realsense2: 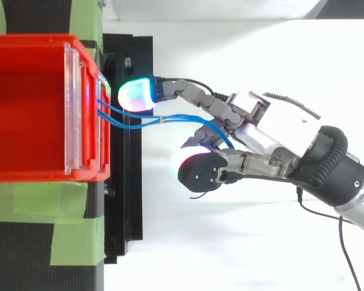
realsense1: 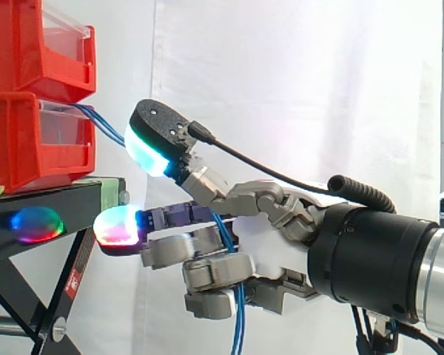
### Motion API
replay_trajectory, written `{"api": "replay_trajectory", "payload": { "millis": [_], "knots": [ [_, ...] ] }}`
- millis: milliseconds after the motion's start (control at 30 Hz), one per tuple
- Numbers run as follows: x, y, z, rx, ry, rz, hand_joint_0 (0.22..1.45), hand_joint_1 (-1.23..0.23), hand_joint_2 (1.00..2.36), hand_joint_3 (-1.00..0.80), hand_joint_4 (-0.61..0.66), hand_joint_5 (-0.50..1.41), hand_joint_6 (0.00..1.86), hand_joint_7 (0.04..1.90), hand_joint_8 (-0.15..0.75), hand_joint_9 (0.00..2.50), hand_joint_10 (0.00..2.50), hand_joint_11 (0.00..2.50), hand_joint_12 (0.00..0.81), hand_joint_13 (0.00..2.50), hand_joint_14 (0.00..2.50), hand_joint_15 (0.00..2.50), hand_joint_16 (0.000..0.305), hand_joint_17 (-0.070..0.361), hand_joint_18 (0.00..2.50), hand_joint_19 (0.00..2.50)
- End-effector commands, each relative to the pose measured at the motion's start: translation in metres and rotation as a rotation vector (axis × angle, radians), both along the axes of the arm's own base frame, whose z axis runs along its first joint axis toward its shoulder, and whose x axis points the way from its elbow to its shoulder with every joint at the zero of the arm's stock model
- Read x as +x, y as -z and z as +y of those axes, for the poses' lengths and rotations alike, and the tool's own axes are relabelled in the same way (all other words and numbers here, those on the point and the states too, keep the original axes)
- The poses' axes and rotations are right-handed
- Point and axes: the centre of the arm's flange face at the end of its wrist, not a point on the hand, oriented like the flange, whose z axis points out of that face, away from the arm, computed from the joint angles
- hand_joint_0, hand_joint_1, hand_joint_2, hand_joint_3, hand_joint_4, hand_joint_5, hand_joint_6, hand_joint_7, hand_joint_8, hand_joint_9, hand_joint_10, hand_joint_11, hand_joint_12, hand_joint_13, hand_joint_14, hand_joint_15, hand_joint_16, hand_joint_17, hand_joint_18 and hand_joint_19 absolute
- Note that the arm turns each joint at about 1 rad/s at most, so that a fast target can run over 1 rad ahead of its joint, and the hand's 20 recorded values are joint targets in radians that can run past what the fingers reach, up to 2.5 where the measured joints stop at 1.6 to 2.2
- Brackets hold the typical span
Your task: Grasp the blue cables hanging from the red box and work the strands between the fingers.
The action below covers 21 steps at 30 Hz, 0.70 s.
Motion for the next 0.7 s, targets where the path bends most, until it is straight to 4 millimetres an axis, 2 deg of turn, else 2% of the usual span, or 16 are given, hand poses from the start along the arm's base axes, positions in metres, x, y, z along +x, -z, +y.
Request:
{"api": "replay_trajectory", "payload": {
  "millis": [0,33,100,133,200,233,267,500,600,667],
  "knots": [
    [0.0,0.0,0.0,-0.001,0.0,0.0,0.73,-0.51,1.0,-1.0,0.28,-0.11,0.01,0.7,0.367,0.99,1.08,1.64,0.436,1.13,1.67,1.27,0.06,0.136,1.39,1.59],
    [0.0,0.0,0.0,0.0,0.0,0.0,0.73,-0.51,1.0,-1.0,0.29,-0.11,0.01,0.7,0.366,0.98,1.18,1.66,0.428,1.12,1.71,1.27,0.06,0.136,1.39,1.57],
    [0.0,0.0,0.0,0.0,0.0,0.0,0.73,-0.51,1.0,-1.0,0.29,-0.11,0.01,0.7,0.367,0.92,1.69,1.64,0.432,1.08,2.0,1.24,0.06,0.135,1.36,1.52],
    [-0.0005,0.0005,-0.0002,0.0,0.0,0.001,0.73,-0.51,1.0,-1.0,0.29,-0.11,0.01,0.7,0.363,0.9,1.78,1.66,0.433,1.07,2.04,1.25,0.06,0.135,1.35,1.47],
    [0.0,0.0,0.0,0.0,0.0,0.0,0.73,-0.51,1.0,-1.0,0.3,-0.08,0.01,0.7,0.369,0.85,2.33,1.75,0.436,1.0,2.5,1.23,0.06,0.135,1.32,1.3],
    [0.0,0.0,0.001,0.0,-0.002,0.0,0.73,-0.51,1.0,-1.0,0.31,-0.08,0.01,0.71,0.367,0.85,2.34,1.77,0.437,1.0,2.5,1.24,0.06,0.136,1.32,1.29],
    [0.0,0.0,0.0,0.0,0.0,0.0,0.73,-0.51,1.0,-1.0,0.31,-0.06,0.01,0.71,0.374,0.83,2.5,1.77,0.439,0.99,2.5,1.26,0.061,0.137,1.31,1.14],
    [-0.0001,0.0,-0.0003,0.004,0.003,-0.002,0.74,-0.52,1.0,-1.0,0.35,0.0,0.01,0.72,0.398,0.88,2.5,2.31,0.479,1.12,2.5,1.4,0.073,0.164,1.41,0.88],
    [-0.0002,0.0,-0.0004,0.005,0.004,-0.002,0.74,-0.52,1.0,-1.0,0.35,0.01,0.01,0.73,0.408,0.89,2.5,2.48,0.487,1.13,2.5,1.45,0.073,0.163,1.41,0.84],
    [-0.0002,0.0,-0.0004,0.005,0.004,-0.002,0.74,-0.52,1.0,-1.0,0.35,0.01,0.01,0.73,0.414,0.89,2.5,2.5,0.488,1.13,2.5,1.46,0.072,0.162,1.4,0.85]
  ]
}}
